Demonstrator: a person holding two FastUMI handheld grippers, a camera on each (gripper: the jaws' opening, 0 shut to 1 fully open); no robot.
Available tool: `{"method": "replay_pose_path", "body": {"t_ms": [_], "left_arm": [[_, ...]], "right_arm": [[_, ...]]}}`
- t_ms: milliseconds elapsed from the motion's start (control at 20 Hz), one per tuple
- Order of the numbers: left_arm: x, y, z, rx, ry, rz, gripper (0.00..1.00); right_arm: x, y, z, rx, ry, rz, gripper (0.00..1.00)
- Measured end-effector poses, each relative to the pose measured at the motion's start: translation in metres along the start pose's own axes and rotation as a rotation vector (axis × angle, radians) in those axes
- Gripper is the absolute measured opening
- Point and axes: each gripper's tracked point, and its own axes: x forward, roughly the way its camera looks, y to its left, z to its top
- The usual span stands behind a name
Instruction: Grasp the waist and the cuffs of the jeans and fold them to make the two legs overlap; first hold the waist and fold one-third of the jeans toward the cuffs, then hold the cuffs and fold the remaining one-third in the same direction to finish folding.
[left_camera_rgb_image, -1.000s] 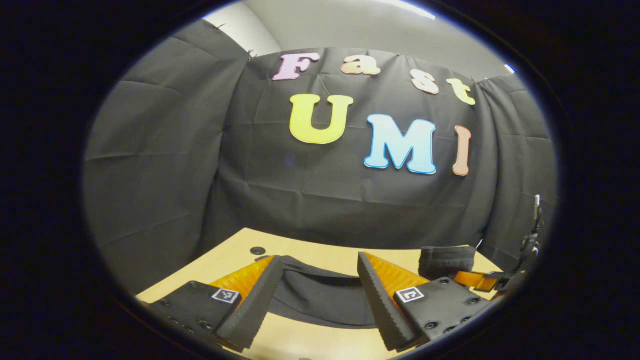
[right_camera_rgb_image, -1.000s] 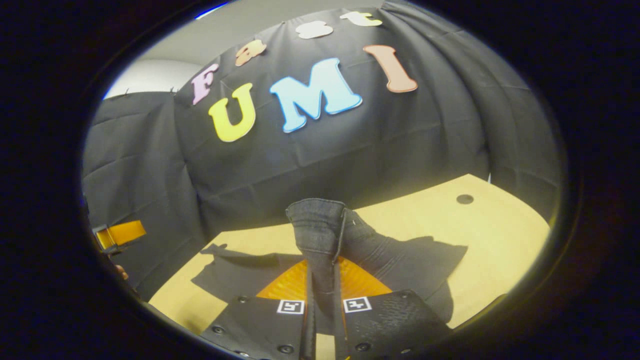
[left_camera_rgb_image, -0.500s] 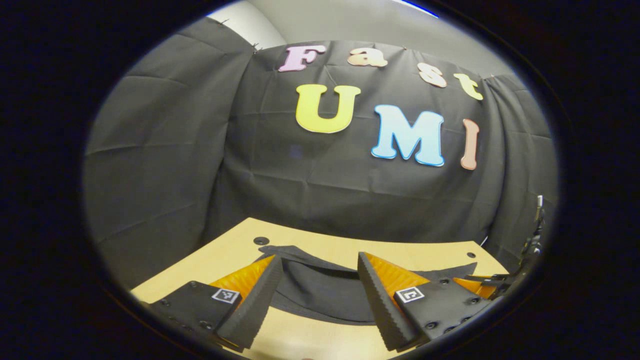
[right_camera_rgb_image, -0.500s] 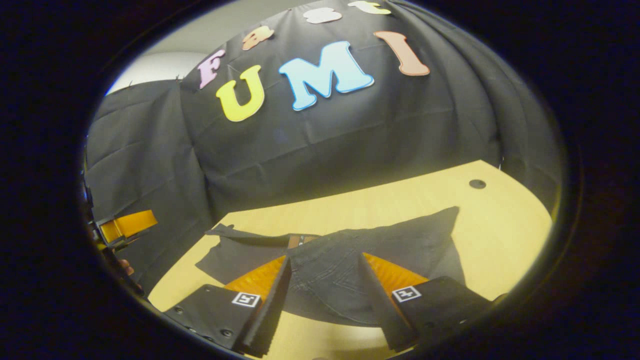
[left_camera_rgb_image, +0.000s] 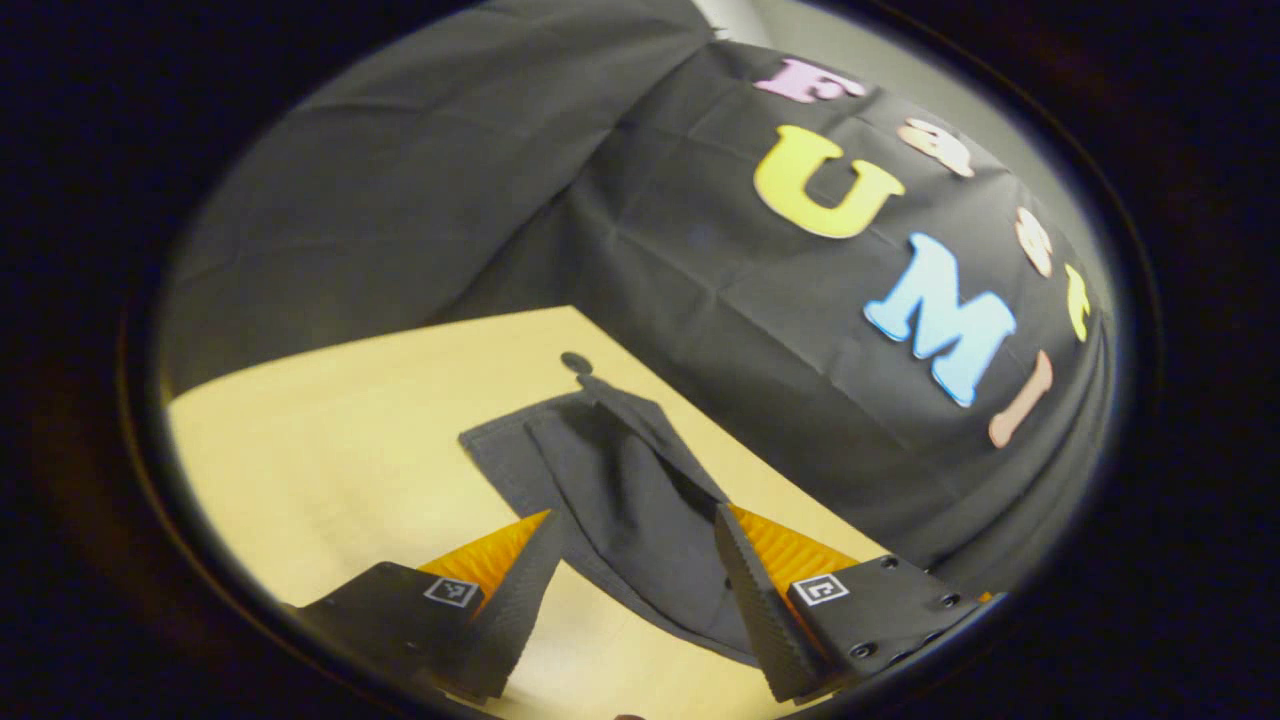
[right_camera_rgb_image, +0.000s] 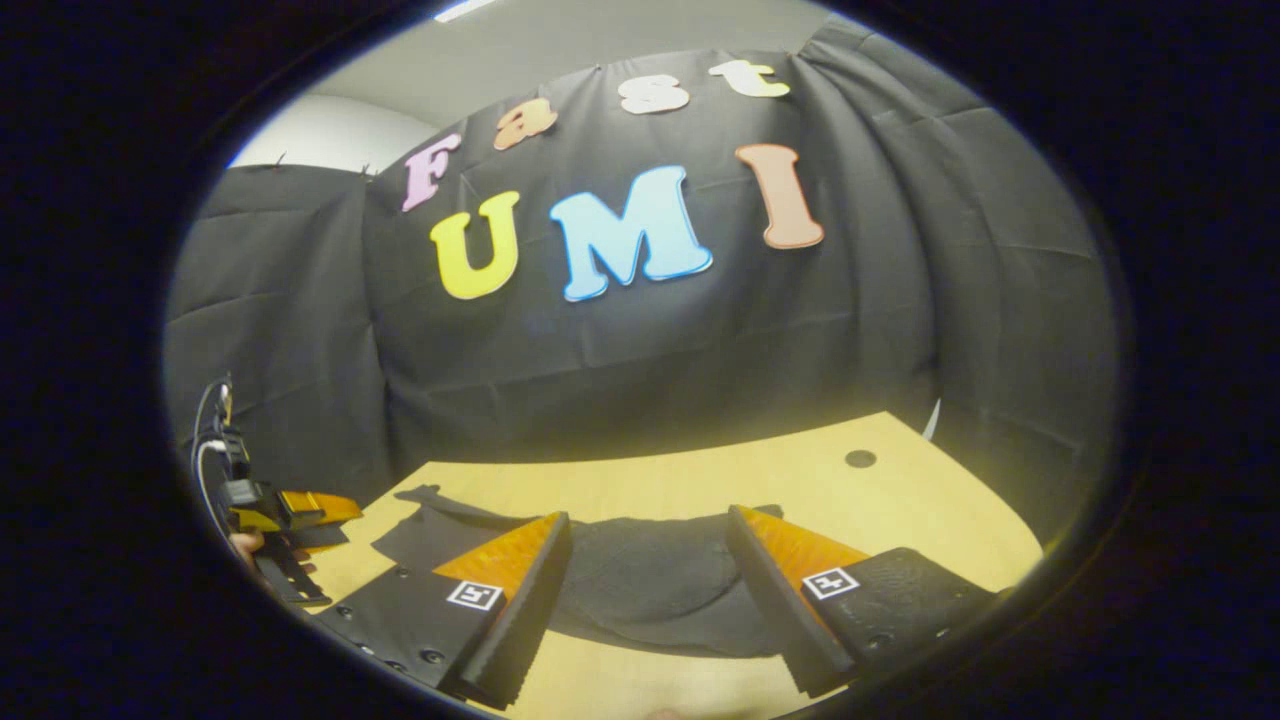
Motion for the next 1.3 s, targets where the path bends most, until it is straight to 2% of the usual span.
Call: {"method": "replay_pose_path", "body": {"t_ms": [200,350,500,550,600,650,700,950,1150,1300], "left_arm": [[0.029,0.037,-0.009,-0.229,0.079,0.076,0.97],[0.053,0.063,-0.012,-0.363,0.109,0.143,0.97],[0.075,0.085,-0.012,-0.407,0.144,0.227,0.97],[0.082,0.091,-0.013,-0.409,0.154,0.249,0.94],[0.087,0.096,-0.014,-0.409,0.164,0.269,0.98],[0.093,0.098,-0.012,-0.419,0.17,0.272,0.94],[0.1,0.096,-0.008,-0.429,0.167,0.26,0.97],[0.123,0.092,0.003,-0.413,0.227,0.188,0.94],[0.129,0.082,0.004,-0.455,0.263,0.121,0.94],[0.136,0.075,0.005,-0.467,0.277,0.099,0.96]], "right_arm": [[-0.016,-0.02,0.021,0.038,-0.02,-0.043,0.93],[-0.017,-0.031,0.024,0.048,-0.02,-0.066,0.92],[-0.007,-0.037,0.019,0.057,0.01,-0.071,0.93],[-0.002,-0.036,0.016,0.06,0.021,-0.065,0.93],[0.001,-0.037,0.013,0.065,0.038,-0.053,0.93],[0.004,-0.037,0.01,0.072,0.057,-0.044,0.93],[0.008,-0.039,0.009,0.082,0.076,-0.04,0.93],[0.013,-0.045,0.014,0.108,0.059,-0.078,0.92],[0.022,-0.045,0.007,0.095,0.074,-0.102,0.92],[0.023,-0.039,0.004,0.101,0.079,-0.1,0.93]]}}
